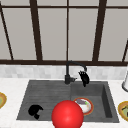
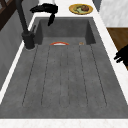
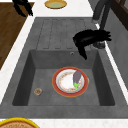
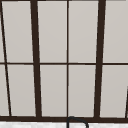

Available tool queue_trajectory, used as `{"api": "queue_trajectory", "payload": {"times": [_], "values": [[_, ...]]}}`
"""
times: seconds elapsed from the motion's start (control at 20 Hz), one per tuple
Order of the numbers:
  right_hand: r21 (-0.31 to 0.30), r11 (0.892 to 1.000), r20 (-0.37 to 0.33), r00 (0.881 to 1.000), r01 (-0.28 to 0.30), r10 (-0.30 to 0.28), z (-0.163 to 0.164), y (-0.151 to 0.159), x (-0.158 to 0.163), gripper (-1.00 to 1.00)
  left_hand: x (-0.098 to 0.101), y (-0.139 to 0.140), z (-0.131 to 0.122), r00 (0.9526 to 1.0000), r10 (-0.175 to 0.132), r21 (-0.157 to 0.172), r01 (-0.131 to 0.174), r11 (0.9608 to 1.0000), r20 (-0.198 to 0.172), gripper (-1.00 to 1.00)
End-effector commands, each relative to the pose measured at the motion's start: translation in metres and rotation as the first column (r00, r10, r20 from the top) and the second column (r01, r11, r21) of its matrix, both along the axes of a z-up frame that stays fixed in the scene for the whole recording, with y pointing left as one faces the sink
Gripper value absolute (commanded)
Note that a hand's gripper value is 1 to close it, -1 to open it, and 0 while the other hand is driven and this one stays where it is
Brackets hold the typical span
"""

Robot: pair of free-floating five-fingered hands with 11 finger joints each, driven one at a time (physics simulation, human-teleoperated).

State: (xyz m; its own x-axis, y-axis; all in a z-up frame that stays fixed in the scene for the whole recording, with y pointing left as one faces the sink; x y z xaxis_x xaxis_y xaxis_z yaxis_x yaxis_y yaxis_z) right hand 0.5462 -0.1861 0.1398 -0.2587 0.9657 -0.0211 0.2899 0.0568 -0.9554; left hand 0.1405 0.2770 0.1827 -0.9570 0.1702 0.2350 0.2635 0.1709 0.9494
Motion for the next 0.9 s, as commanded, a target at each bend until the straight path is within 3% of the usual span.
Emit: {"api": "queue_trajectory", "payload": {"times": [0.0,0.5,0.85], "values": [[0.036,0.999,-0.018,0.999,0.034,-0.033,0.0,-0.012,-0.011,-1.0,0.0,0.0,0.0,1.0,0.0,0.0,0.0,1.0,0.0,0.0],[0.073,0.991,-0.049,0.993,0.112,-0.109,0.002,-0.045,-0.057,-1.0,0.0,0.0,0.0,1.0,0.0,0.0,0.0,1.0,0.0,0.0],[0.098,0.977,-0.112,0.977,0.191,-0.18,0.01,-0.066,-0.087,-1.0,0.0,0.0,0.0,1.0,0.0,0.0,0.0,1.0,0.0,0.0]]}}
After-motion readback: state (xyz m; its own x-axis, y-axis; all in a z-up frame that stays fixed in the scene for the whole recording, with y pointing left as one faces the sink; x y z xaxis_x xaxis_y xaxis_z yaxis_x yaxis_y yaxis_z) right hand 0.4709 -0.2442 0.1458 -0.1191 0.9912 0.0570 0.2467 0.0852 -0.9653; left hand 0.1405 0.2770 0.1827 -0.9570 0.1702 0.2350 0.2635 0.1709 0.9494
